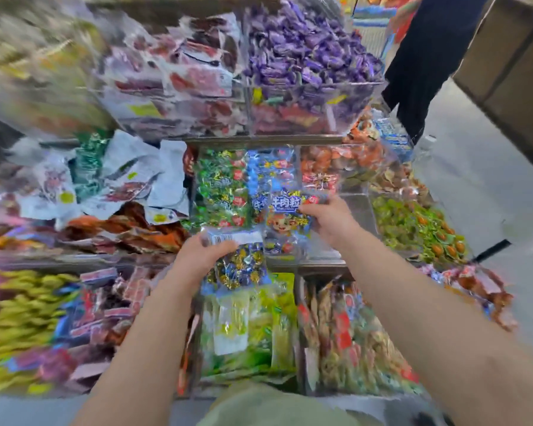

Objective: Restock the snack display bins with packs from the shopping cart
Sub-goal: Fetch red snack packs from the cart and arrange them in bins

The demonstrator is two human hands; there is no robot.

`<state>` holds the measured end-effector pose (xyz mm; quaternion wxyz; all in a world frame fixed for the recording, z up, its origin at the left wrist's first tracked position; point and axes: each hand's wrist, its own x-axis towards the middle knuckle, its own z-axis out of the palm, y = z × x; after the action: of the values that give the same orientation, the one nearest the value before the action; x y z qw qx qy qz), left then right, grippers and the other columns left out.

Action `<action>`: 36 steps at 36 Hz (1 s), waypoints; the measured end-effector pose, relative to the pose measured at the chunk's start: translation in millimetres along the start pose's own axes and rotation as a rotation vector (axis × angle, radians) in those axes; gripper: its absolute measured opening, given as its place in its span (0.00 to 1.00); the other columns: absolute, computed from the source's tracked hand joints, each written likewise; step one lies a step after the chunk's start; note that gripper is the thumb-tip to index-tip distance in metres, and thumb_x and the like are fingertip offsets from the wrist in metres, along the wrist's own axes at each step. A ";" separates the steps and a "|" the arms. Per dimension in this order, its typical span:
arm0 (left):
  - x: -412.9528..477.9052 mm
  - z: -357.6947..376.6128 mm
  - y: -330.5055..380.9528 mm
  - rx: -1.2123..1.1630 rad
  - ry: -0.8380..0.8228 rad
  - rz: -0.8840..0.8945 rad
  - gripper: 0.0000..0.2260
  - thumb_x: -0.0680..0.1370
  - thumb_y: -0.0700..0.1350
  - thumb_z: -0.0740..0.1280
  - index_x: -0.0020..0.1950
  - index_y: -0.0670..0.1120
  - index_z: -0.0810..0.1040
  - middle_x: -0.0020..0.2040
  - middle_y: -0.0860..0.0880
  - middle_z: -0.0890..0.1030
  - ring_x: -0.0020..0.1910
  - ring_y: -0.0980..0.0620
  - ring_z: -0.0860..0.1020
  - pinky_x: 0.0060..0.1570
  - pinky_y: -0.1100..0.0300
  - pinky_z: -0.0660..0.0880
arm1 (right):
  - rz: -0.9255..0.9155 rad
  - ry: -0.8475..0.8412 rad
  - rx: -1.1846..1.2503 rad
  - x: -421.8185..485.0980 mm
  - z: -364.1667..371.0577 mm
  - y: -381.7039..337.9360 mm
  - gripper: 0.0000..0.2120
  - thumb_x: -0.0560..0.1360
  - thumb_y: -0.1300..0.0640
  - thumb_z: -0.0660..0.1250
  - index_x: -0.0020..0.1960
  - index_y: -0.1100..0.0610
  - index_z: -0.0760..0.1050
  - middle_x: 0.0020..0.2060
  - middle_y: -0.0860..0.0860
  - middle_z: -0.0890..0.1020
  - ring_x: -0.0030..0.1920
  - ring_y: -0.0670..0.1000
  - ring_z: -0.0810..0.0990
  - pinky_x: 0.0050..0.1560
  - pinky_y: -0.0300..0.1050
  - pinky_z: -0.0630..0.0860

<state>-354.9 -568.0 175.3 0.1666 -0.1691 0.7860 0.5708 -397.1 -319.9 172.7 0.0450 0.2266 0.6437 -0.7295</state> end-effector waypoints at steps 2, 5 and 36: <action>7.9 -5.5 -0.5 -0.032 -0.012 0.006 0.36 0.64 0.52 0.79 0.67 0.42 0.73 0.64 0.42 0.77 0.62 0.43 0.76 0.66 0.43 0.69 | -0.059 0.006 -0.238 14.2 15.8 -3.9 0.16 0.69 0.68 0.71 0.47 0.52 0.71 0.39 0.53 0.75 0.35 0.51 0.74 0.34 0.44 0.71; 15.8 -12.5 -1.2 -0.086 -0.039 -0.025 0.39 0.63 0.54 0.79 0.70 0.42 0.71 0.65 0.42 0.76 0.63 0.42 0.75 0.67 0.43 0.68 | -0.132 -0.005 -0.464 31.2 31.2 -6.5 0.17 0.70 0.69 0.69 0.48 0.49 0.69 0.39 0.53 0.75 0.32 0.48 0.73 0.25 0.35 0.69; 49.2 -22.6 4.7 -0.237 -0.199 0.030 0.51 0.54 0.59 0.80 0.73 0.45 0.67 0.70 0.47 0.72 0.69 0.45 0.69 0.70 0.46 0.61 | -0.639 -0.357 -2.036 79.4 60.5 20.7 0.48 0.78 0.47 0.62 0.66 0.52 0.18 0.74 0.54 0.31 0.73 0.59 0.29 0.72 0.61 0.34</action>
<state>-402.2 -591.9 163.5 0.2139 -0.1183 0.6952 0.6759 -477.2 -363.4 127.0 0.1130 -0.2049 0.9610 0.1475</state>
